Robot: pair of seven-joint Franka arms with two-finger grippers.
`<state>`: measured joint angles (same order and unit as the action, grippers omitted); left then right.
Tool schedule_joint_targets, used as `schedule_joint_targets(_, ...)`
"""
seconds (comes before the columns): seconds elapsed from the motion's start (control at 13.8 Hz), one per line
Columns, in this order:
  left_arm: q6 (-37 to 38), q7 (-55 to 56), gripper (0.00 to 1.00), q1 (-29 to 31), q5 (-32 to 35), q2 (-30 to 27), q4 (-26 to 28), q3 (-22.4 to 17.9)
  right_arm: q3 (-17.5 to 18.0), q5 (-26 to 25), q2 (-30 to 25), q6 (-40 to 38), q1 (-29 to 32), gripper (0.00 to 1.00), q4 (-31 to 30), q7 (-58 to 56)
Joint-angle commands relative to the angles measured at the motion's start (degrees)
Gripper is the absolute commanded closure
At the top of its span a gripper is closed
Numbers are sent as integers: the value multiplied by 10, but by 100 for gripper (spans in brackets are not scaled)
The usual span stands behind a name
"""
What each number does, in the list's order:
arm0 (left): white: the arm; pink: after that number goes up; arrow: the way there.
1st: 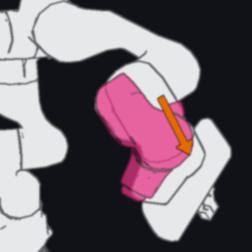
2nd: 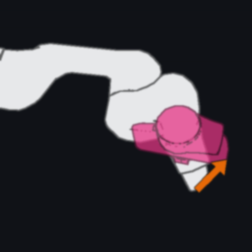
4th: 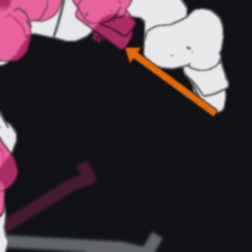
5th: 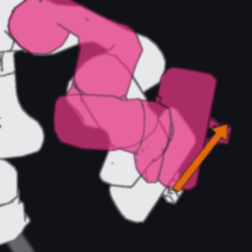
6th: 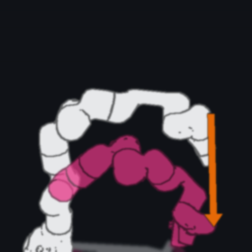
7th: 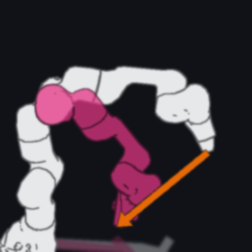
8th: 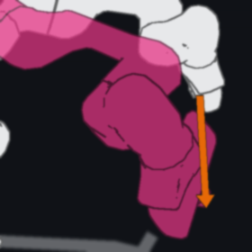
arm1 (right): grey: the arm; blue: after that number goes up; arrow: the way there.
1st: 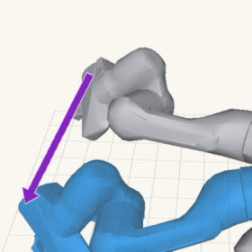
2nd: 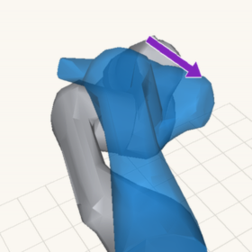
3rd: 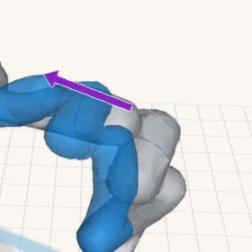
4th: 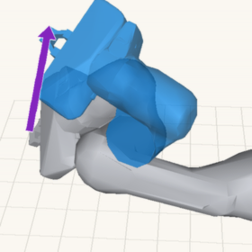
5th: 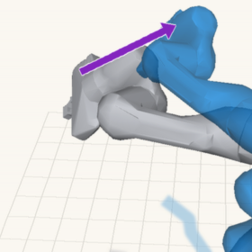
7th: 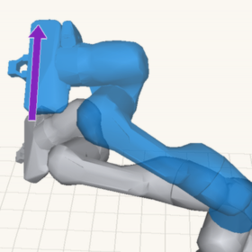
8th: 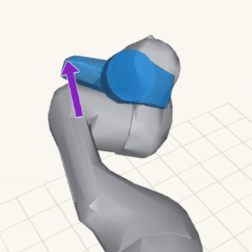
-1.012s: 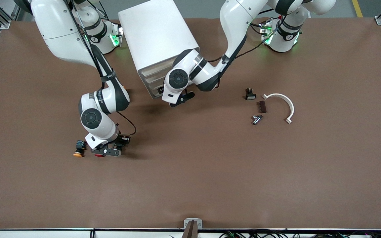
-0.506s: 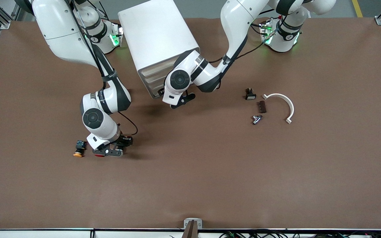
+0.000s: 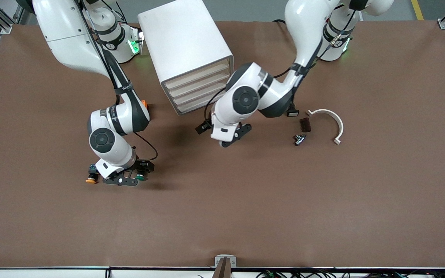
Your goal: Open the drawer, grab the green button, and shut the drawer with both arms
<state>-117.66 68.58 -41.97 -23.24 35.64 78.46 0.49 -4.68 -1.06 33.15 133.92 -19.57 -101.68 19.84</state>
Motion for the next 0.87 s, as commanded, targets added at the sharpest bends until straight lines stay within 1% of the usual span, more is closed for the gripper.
schedule_joint_targets(0.0,24,2,1,18,73,-69,18,-2,7,-10,-26,-72,29,0,28,-42)
schedule_joint_targets(0.14,73,-7,1,36,125,-112,17,-1,7,-9,-35,-132,44,0,55,-70)
schedule_joint_targets(0.29,126,-35,1,62,158,-156,17,-1,7,-8,-57,-176,58,0,67,-90)
schedule_joint_targets(0.51,192,-143,1,117,162,-207,17,-1,7,-8,-90,-239,76,0,75,-120)
schedule_joint_targets(0.8,268,-297,1,197,162,-238,17,-1,7,-8,-142,-288,97,0,75,-138)
